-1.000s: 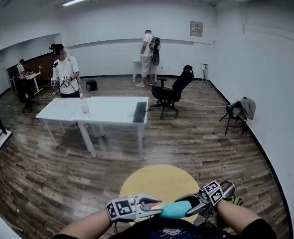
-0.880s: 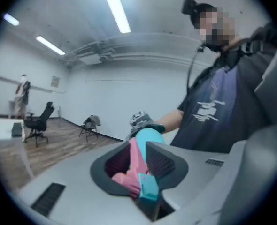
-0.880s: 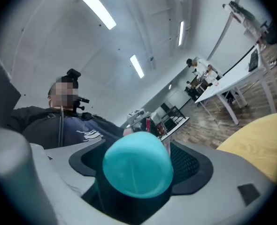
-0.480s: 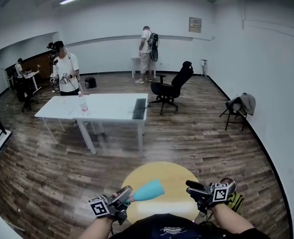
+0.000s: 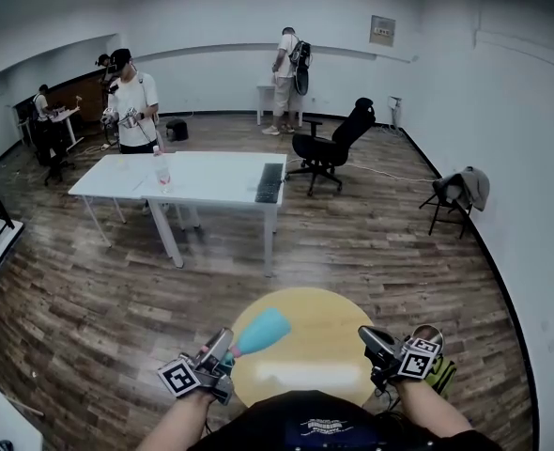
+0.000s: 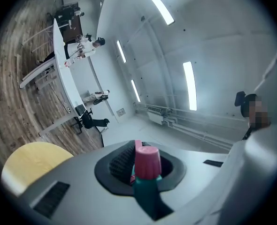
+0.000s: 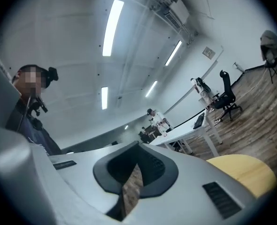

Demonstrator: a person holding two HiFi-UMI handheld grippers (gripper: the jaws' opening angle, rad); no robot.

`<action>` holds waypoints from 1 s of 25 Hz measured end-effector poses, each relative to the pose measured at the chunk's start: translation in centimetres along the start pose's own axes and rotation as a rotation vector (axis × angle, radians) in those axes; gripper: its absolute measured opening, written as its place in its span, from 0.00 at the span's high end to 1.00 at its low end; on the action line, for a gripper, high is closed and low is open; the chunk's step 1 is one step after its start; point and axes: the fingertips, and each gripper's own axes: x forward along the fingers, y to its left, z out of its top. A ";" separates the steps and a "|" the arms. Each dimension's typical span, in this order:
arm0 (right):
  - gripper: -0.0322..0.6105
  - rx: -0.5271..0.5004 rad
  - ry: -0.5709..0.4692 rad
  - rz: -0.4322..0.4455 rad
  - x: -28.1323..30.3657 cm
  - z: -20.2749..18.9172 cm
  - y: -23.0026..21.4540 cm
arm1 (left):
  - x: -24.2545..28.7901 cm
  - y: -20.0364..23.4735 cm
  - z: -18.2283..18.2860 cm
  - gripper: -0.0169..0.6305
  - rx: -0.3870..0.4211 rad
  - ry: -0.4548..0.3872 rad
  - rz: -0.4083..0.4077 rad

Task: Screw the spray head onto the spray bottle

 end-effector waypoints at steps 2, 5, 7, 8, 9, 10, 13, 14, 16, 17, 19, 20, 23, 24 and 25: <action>0.91 -0.009 -0.010 -0.035 0.3 0.1 -0.6 | 0.2 0.1 -0.4 0.88 -0.007 0.006 0.002; 0.91 -0.002 -0.029 -0.078 0.1 0.3 -1.8 | 0.3 -0.1 -0.7 0.88 -0.009 0.009 0.004; 0.91 0.011 -0.038 -0.087 -0.2 0.5 -2.1 | 0.4 -0.4 -0.6 0.88 0.003 0.011 0.000; 0.91 0.017 -0.044 -0.090 -0.3 0.6 -2.1 | 0.5 -0.5 -0.5 0.88 0.007 0.012 -0.001; 0.92 0.015 -0.045 -0.098 -0.5 0.6 -2.3 | 0.4 -0.5 -0.5 0.88 0.011 0.013 -0.001; 0.92 0.011 -0.041 -0.107 -0.7 0.6 -2.4 | 0.4 -0.5 -0.5 0.88 0.013 0.014 0.002; 0.92 0.006 -0.027 -0.117 -1.0 0.3 -2.5 | 0.4 -0.3 -0.8 0.88 0.011 0.015 0.012; 0.92 0.006 -0.023 -0.116 -1.0 0.3 -2.5 | 0.5 -0.3 -0.9 0.88 0.008 0.016 0.014; 0.92 0.004 -0.018 -0.112 -1.0 0.2 -2.4 | 0.7 -0.3 -1.1 0.88 0.004 0.018 0.018; 0.92 0.003 -0.016 -0.110 -1.0 0.2 -2.4 | 0.8 -0.3 -1.1 0.88 0.004 0.019 0.016; 0.92 0.002 -0.013 -0.107 -1.0 0.1 -2.3 | 0.9 -0.4 -1.0 0.88 0.005 0.018 0.009; 0.92 0.003 -0.011 -0.106 -1.0 0.0 -2.3 | 0.9 -0.4 -1.0 0.88 0.004 0.016 0.007; 0.92 0.003 -0.006 -0.102 -1.4 -0.3 -2.4 | 0.9 -0.3 -1.4 0.88 -0.002 0.018 0.011; 0.92 0.003 -0.005 -0.099 -1.5 -0.4 -2.3 | 0.9 -0.3 -1.5 0.88 -0.002 0.020 0.013; 0.92 0.002 -0.003 -0.097 -1.5 -0.5 -2.3 | 0.9 -0.2 -1.6 0.88 -0.001 0.021 0.016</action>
